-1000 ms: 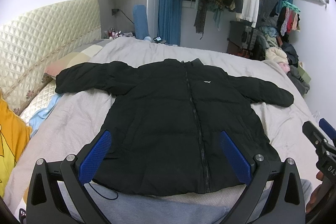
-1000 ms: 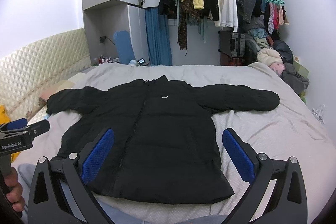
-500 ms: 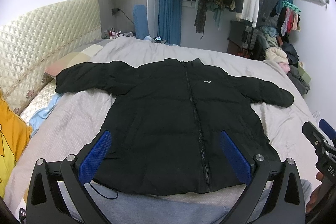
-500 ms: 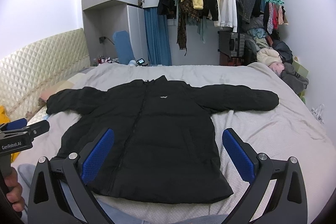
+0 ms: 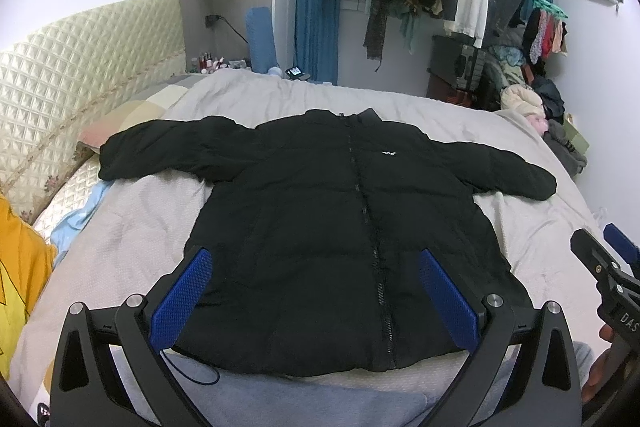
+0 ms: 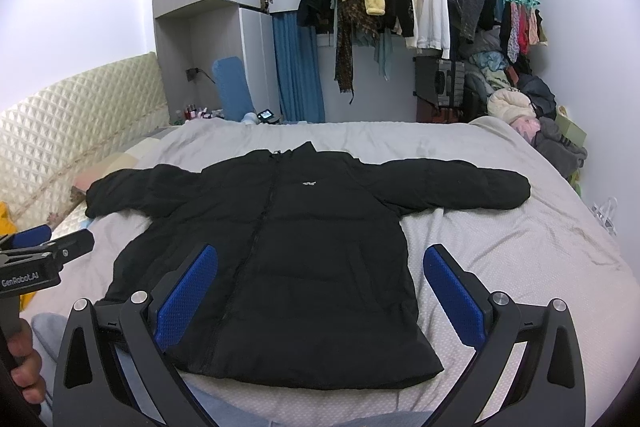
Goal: Fold large clothes
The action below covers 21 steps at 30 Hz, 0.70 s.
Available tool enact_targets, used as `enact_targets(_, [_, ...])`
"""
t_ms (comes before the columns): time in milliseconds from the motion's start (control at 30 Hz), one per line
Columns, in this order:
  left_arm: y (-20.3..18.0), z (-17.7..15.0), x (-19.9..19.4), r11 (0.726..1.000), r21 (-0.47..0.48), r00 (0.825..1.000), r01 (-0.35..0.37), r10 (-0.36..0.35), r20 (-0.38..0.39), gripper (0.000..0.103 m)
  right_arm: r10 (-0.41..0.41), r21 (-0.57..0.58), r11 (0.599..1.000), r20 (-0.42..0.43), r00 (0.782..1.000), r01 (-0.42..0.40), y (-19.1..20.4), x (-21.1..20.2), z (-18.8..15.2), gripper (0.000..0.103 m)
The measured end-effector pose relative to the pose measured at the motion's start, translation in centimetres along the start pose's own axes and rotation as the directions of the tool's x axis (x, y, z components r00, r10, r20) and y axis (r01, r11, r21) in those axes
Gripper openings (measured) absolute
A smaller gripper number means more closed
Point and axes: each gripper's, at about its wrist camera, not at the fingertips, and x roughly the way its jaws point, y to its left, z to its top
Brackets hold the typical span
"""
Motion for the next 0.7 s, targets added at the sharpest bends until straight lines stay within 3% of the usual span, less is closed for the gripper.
enact_targets(333, [-0.1, 2.7, 3.1, 0.998, 0.030, 0.999, 0.047, -0.047, 0.025, 0.103, -0.049, 0.047, 0.998, -0.002, 0.999, 0.049, -2.4, 1.9, 1.8, 0.103])
enact_targets(500, [0.5, 5.0, 6.0, 0.995, 0.034, 0.992, 0.092, -0.094, 0.078, 0.103, -0.057, 0.167, 0.985, 0.034, 0.998, 0.051, -6.8, 2.8, 2.9, 0.103])
enact_targets(700, [1.7, 6.6, 10.2, 0.994, 0.028, 0.989, 0.109, -0.111, 0.096, 0.103, -0.138, 0.209, 0.969, 0.006, 0.990, 0.134, -11.4, 5.7, 4.3, 0.103])
